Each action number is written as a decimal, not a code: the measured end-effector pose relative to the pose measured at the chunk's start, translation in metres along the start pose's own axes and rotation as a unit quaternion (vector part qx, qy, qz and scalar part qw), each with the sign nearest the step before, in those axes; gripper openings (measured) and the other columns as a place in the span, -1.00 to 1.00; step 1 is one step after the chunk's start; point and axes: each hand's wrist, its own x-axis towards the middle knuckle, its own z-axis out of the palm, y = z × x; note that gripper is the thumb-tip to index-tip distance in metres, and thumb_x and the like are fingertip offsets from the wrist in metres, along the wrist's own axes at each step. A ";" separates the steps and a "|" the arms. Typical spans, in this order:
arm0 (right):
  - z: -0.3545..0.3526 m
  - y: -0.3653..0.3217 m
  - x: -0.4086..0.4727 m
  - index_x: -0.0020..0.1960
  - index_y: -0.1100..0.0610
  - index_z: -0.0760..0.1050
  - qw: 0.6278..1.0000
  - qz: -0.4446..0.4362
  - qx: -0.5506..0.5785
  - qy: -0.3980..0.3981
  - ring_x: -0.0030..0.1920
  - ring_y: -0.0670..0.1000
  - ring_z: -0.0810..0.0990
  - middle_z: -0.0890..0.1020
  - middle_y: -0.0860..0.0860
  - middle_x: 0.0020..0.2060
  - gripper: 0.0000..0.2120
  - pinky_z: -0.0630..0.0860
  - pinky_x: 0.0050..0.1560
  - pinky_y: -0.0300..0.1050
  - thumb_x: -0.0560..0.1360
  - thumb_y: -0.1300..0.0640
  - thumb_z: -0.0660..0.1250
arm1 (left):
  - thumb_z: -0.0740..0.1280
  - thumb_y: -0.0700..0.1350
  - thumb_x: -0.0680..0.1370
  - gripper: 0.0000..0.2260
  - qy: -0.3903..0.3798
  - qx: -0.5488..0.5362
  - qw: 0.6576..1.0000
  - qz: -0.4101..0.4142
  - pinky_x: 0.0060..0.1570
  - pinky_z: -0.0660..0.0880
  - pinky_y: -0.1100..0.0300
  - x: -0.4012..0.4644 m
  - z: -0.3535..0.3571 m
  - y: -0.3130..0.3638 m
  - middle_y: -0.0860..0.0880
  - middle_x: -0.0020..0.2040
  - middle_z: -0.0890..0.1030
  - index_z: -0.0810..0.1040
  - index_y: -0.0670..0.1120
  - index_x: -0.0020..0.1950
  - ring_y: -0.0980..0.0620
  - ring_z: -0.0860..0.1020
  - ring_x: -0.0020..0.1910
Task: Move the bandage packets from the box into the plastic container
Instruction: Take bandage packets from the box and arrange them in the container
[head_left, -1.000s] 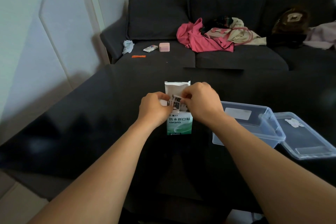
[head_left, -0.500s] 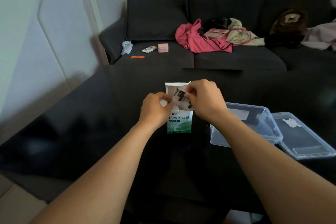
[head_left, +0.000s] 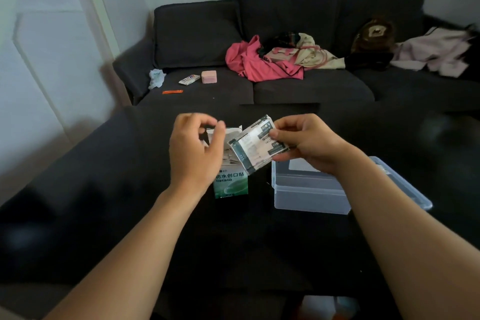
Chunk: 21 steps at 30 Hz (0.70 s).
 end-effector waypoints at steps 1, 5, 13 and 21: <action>-0.003 0.001 -0.004 0.04 0.35 0.59 1.000 0.006 -0.011 -0.025 -0.02 0.13 0.74 0.72 0.22 -0.04 -0.88 0.69 -0.20 -0.13 0.59 0.29 0.33 | 0.40 0.03 0.56 -0.84 -0.034 -0.062 0.997 -0.018 -0.09 0.49 0.29 -0.002 0.001 0.016 0.03 0.03 0.58 0.62 -0.04 0.02 0.12 0.58 -0.05; -0.007 0.000 -0.018 0.12 0.35 0.59 0.991 0.020 -0.104 -0.086 -0.10 0.05 0.73 0.72 0.20 -0.06 -0.82 0.64 -0.25 -0.22 0.57 0.27 0.35 | 0.37 0.02 0.61 -0.83 -0.341 -0.149 0.906 -0.202 -0.11 0.58 0.28 -0.016 0.016 0.048 0.00 -0.03 0.72 0.62 -0.03 0.12 0.10 0.70 -0.05; -0.025 0.005 -0.029 0.10 0.25 0.62 0.995 0.037 -0.086 0.027 -0.10 0.05 0.76 0.75 0.15 -0.11 -0.82 0.63 -0.26 -0.25 0.50 0.27 0.46 | 0.23 -0.08 0.70 -0.82 -0.287 -0.241 0.883 -0.284 -0.09 0.64 0.02 -0.026 0.063 0.046 -0.09 -0.01 0.74 0.63 -0.04 0.12 -0.04 0.72 -0.03; -0.070 0.004 -0.037 0.13 0.22 0.62 0.991 0.031 0.031 0.126 -0.15 0.00 0.75 0.75 0.11 -0.12 -0.77 0.62 -0.27 -0.28 0.48 0.32 0.46 | 0.16 -0.10 0.73 -0.77 -0.255 -0.310 0.827 -0.393 -0.33 0.61 0.15 -0.021 0.097 0.061 -0.12 -0.08 0.71 0.51 -0.15 0.30 0.06 0.70 -0.30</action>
